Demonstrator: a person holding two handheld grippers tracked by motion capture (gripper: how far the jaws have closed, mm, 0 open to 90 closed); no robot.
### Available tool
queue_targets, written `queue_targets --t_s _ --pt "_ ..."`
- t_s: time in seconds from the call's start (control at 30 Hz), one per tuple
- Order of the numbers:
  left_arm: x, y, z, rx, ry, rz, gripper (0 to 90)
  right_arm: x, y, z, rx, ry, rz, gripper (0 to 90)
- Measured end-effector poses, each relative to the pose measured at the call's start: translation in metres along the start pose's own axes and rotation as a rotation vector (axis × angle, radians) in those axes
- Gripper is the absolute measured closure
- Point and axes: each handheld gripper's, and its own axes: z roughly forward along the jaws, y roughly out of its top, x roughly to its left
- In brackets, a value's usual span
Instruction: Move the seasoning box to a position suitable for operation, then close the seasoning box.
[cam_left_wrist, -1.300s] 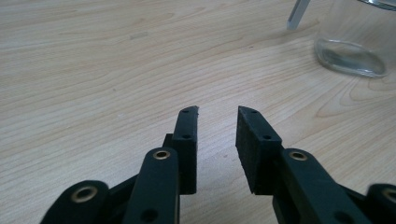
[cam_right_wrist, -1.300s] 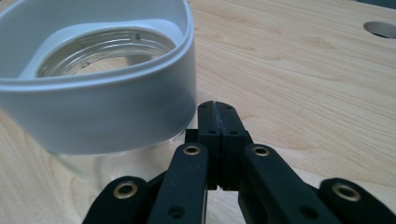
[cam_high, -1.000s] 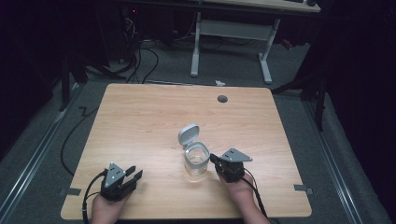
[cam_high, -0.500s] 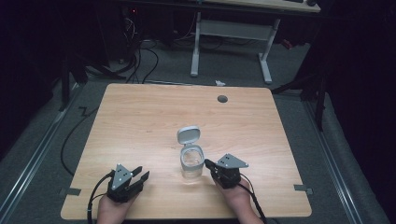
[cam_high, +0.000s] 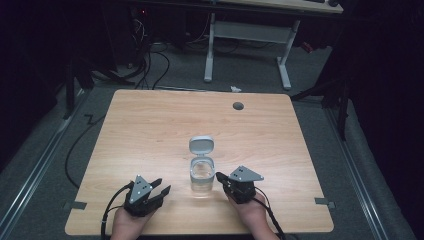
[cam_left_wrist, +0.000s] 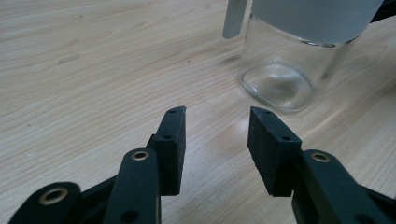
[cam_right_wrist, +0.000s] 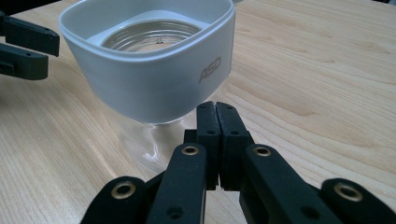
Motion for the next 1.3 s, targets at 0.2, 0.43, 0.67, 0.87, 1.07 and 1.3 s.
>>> queue_targets --t_s 0.2,0.43,0.67,0.87,1.07,1.3 --pt "-0.003 -0.001 0.002 0.008 -0.016 0.0 56.6 0.001 -0.001 -0.002 0.0 0.0 0.005 89.1" --pt "-0.008 -0.003 0.003 0.009 -0.024 -0.02 57.8 -0.002 -0.008 -0.011 -0.004 -0.021 0.045 88.7" --pt "-0.012 -0.006 0.005 0.022 -0.042 -0.004 57.3 -0.025 -0.019 -0.019 -0.003 -0.083 0.099 88.7" --pt "-0.018 -0.005 0.013 0.011 -0.055 -0.027 58.4 -0.044 -0.018 -0.02 0.01 -0.132 0.139 87.7" --pt "-0.025 -0.014 0.012 0.044 -0.069 -0.036 66.0 -0.052 -0.012 -0.014 0.006 -0.118 0.138 88.8" --pt "-0.046 -0.028 0.012 0.073 -0.095 0.003 84.6 -0.055 0.004 -0.013 -0.019 -0.087 0.124 90.0"
